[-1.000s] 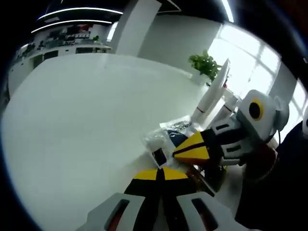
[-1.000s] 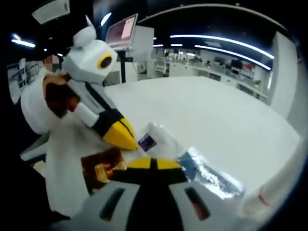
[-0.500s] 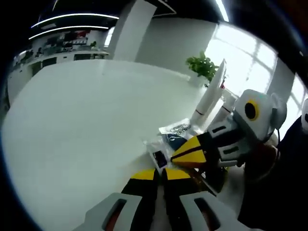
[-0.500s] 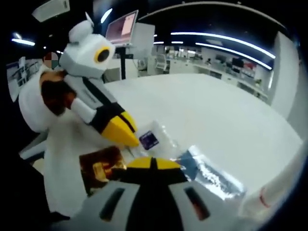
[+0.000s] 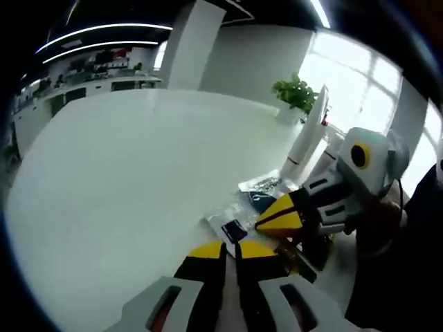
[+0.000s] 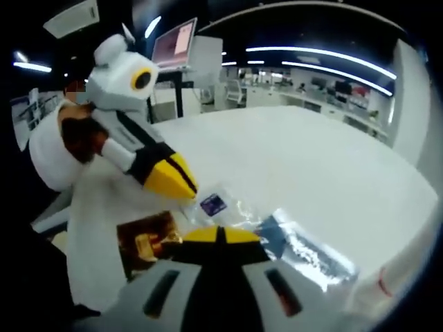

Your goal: Arrange the skincare products in the storage area until every visible bottle or jar stands upright without overlapping.

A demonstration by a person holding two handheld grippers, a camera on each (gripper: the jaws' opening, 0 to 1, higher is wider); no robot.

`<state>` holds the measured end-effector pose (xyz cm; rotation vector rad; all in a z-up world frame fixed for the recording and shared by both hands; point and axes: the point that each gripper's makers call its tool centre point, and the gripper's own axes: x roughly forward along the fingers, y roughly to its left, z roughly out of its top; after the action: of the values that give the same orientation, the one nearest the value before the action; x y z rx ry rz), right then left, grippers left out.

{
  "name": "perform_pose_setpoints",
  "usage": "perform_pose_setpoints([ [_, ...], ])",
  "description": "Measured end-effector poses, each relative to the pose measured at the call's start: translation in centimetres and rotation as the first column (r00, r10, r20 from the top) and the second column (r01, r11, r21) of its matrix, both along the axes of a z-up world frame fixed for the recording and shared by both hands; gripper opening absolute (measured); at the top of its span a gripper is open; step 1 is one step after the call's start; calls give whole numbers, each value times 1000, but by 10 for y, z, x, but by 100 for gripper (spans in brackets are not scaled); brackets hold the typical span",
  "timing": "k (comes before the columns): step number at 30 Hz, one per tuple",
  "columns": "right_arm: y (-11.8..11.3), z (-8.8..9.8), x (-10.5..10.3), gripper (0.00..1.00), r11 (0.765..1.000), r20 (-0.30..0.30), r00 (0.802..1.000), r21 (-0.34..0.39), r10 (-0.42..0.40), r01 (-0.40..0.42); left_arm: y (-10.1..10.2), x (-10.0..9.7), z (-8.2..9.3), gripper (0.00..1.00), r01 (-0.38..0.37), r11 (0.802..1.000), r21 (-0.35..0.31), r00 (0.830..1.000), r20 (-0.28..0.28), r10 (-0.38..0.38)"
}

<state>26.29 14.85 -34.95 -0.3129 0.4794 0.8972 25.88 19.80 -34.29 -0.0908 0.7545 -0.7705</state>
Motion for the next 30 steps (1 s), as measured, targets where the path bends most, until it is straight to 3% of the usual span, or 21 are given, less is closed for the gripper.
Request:
perform_pose_setpoints([
  [4, 0, 0, 0, 0, 1000, -4, 1000, 7, -9, 9, -6, 5, 7, 3, -4, 999, -44, 1000, 23, 5],
  [11, 0, 0, -1, 0, 1000, -7, 1000, 15, -11, 11, -28, 16, -3, 0, 23, 996, -85, 999, 23, -21],
  [15, 0, 0, -1, 0, 1000, -8, 1000, 15, -10, 10, -32, 20, -8, 0, 27, 997, -76, 999, 23, -26],
  [30, 0, 0, -4, 0, 1000, -29, 1000, 22, -12, 12, -31, 28, -11, 0, 5, 996, -83, 999, 47, -1],
])
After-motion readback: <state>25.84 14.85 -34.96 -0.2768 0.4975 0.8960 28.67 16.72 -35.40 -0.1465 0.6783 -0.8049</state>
